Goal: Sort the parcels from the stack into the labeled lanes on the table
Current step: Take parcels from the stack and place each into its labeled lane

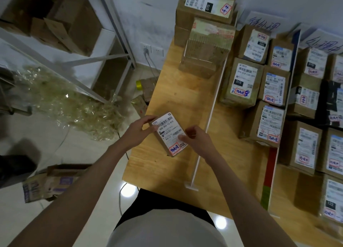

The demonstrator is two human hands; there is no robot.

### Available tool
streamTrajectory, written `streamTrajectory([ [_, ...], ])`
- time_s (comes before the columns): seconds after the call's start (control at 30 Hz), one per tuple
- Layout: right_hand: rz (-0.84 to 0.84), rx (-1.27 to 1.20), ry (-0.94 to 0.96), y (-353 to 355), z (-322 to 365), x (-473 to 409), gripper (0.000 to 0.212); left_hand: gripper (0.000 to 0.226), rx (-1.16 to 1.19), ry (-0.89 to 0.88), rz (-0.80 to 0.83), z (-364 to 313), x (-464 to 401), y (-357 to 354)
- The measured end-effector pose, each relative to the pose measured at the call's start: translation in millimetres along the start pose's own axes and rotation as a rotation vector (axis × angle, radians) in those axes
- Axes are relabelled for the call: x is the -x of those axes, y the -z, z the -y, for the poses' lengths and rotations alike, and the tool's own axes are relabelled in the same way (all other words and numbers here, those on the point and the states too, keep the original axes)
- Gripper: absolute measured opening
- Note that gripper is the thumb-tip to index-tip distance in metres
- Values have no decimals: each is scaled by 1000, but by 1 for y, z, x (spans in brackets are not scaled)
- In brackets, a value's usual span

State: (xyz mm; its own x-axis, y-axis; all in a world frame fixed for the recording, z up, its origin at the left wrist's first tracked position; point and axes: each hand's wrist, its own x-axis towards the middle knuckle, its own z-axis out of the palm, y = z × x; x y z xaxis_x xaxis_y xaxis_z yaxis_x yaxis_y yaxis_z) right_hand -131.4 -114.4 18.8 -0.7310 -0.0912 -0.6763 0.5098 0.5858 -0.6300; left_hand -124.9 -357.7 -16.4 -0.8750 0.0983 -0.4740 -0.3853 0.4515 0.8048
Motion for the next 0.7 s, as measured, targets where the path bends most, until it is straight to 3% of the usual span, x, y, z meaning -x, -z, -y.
streamTrajectory([
  [0.07,65,108,40,-5,2,-1,45,36,-57,-12,33,0,-9,1],
  [0.13,79,180,69,-11,4,-2,34,42,-80,-19,25,-1,-17,2],
  [0.33,13,196,38,-25,13,1,32,57,-372,-1,-166,-13,-15,3],
  [0.53,-139,-21,44,-26,29,19,29,44,-483,-163,-309,-48,-1,15],
  [0.7,-303,-213,89,7,42,43,29,48,-566,-248,-328,-89,-5,19],
])
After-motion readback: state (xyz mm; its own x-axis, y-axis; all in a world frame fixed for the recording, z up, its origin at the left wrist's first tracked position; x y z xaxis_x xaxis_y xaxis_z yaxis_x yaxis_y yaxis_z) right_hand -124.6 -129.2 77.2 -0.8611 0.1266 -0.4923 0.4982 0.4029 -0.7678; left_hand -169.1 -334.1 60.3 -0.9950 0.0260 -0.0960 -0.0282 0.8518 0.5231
